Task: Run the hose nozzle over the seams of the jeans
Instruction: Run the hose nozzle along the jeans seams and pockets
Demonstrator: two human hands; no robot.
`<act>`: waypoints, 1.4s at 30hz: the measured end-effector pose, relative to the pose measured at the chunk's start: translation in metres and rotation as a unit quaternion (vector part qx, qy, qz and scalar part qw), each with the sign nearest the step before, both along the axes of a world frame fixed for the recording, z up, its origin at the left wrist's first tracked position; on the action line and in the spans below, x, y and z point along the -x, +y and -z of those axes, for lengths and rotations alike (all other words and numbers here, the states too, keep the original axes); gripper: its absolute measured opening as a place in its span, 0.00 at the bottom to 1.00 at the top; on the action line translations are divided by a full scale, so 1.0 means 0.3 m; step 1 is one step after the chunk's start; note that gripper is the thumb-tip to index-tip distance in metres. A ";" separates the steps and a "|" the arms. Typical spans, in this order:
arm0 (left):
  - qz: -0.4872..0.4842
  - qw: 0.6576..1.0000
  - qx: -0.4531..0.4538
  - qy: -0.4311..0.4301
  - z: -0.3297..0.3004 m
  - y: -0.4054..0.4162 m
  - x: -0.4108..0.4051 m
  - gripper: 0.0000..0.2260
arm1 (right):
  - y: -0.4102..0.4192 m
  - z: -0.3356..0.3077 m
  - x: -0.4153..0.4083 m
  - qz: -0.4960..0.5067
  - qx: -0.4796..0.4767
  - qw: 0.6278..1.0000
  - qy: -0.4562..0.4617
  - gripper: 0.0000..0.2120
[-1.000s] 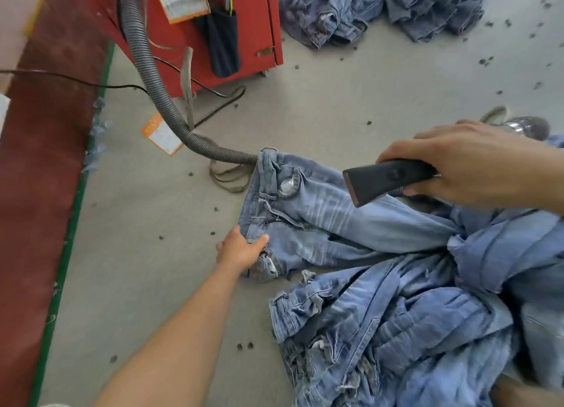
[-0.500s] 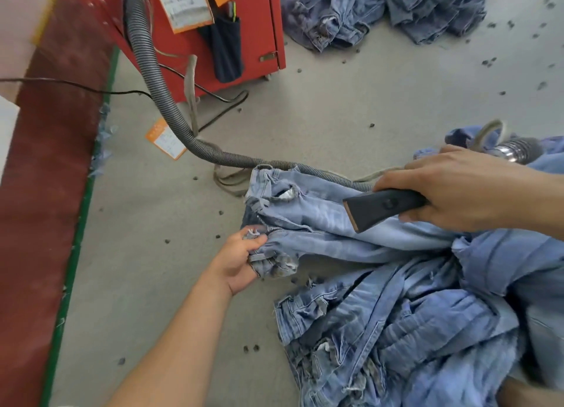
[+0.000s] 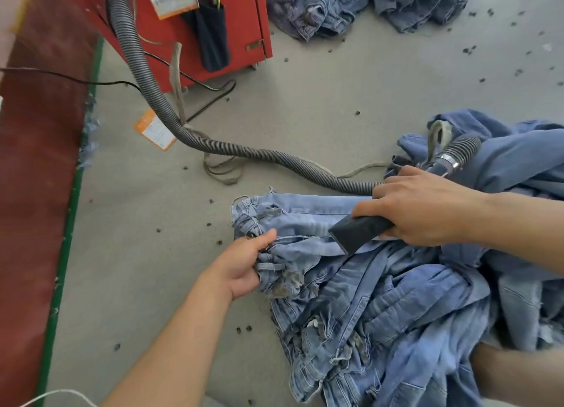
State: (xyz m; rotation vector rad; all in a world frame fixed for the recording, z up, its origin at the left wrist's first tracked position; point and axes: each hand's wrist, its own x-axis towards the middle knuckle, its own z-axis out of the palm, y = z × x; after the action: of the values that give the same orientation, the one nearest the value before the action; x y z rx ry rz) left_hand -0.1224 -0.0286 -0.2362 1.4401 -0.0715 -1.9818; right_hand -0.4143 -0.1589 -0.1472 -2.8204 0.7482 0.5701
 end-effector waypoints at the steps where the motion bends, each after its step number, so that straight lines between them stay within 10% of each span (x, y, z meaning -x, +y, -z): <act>1: -0.001 0.999 0.020 0.028 -0.012 -0.002 -0.006 0.17 | 0.001 0.008 -0.001 0.005 0.002 1.000 -0.001 0.17; 25: -0.052 0.982 0.142 0.116 -0.054 0.051 0.029 0.16 | 0.042 -0.036 -0.154 0.140 -0.101 0.970 -0.171 0.20; 30: -0.057 0.981 0.145 0.113 -0.102 0.051 0.042 0.26 | 0.038 -0.020 -0.105 0.123 -0.032 0.989 -0.070 0.17; 42: -0.054 0.981 0.175 0.059 -0.227 0.130 -0.042 0.34 | 0.013 -0.213 -0.112 0.192 -0.085 0.962 -0.175 0.18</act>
State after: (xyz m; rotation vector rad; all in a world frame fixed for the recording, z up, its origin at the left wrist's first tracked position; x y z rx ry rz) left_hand -0.1098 0.0104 -0.1682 1.0772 -0.2699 -1.8516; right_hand -0.3808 -0.1551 -0.0831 -2.4263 1.0717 0.0650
